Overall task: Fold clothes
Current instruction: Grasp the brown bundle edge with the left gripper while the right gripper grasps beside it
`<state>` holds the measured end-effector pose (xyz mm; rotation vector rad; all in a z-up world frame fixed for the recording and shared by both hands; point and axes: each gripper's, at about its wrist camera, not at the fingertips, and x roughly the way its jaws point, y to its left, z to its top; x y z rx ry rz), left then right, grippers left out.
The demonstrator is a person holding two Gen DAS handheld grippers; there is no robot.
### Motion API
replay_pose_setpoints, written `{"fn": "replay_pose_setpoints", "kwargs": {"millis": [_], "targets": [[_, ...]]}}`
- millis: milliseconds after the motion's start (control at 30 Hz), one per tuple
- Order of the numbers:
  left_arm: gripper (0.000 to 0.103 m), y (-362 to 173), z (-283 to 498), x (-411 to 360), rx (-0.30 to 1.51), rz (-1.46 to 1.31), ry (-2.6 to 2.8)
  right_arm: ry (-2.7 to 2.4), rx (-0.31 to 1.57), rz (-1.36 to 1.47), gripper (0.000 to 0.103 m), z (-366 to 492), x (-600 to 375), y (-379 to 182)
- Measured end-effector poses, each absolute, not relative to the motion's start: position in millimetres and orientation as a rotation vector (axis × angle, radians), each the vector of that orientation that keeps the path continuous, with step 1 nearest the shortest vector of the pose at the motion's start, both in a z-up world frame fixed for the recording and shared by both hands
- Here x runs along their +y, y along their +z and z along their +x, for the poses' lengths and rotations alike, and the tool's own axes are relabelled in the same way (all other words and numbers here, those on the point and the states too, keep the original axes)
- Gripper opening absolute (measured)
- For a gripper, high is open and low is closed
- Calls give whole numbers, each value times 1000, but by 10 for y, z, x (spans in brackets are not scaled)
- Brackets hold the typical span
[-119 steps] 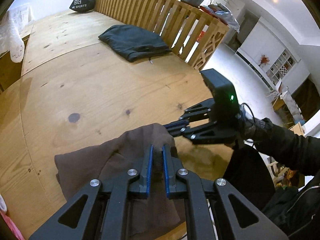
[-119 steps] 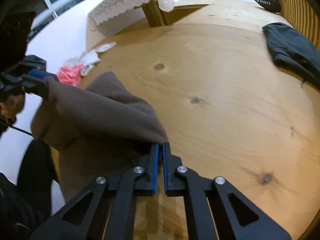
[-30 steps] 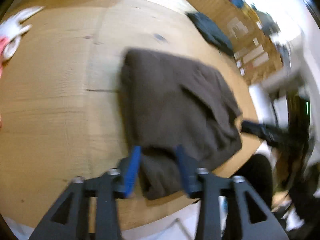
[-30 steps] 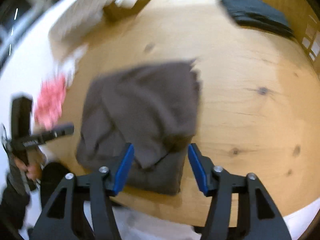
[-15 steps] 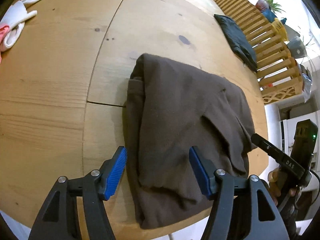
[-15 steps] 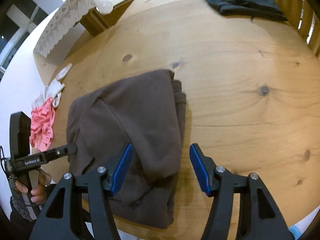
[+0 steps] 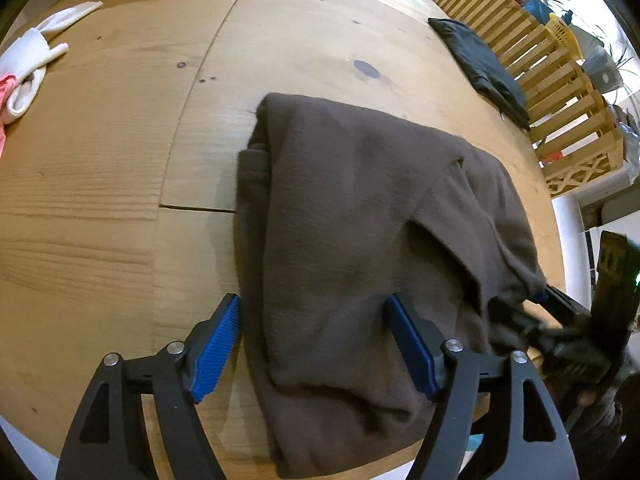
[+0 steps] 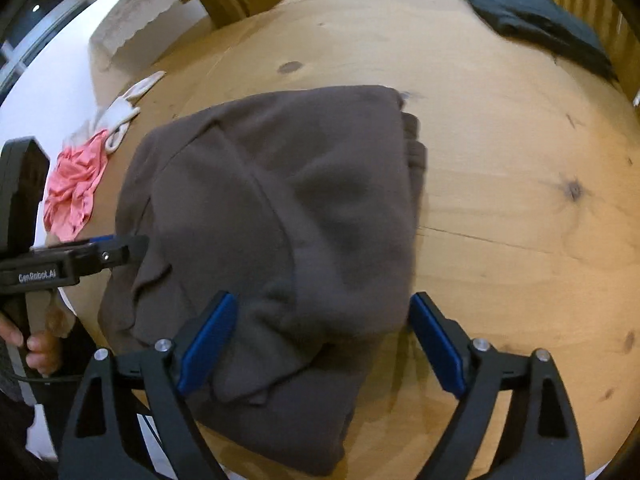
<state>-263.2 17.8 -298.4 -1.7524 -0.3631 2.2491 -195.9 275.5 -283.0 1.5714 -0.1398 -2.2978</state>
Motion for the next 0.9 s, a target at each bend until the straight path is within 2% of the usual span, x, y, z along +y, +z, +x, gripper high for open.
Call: {"fn": "replay_pose_setpoints", "kwargs": {"millis": [133, 200, 267, 400, 500, 700, 900], "targets": [[60, -3013, -2674, 222, -361, -1746, 2260, -2261, -209, 1552, 87, -1962, 2812, -2829], [56, -3016, -2664, 206, -373, -1745, 2264, -2241, -224, 1551, 73, -1958, 2805, -2820], [52, -3027, -2667, 228, -378, -1734, 2271, -2238, -217, 1546, 68, -1940, 2794, -2810], [42, -3015, -2642, 287, -352, -1697, 2303, -2215, -263, 1535, 44, -1969, 2836, -2807], [36, -3008, -2649, 320, -360, -1678, 2324, -2199, -294, 1540, 36, -1991, 2840, -2788], [23, -2930, -2653, 456, -355, -1628, 2391, -2220, -328, 1471, 30, -1898, 2870, -2616], [21, -2792, -2666, 468, -422, -1590, 2355, -2223, -328, 1393, 29, -1845, 2854, -2368]]}}
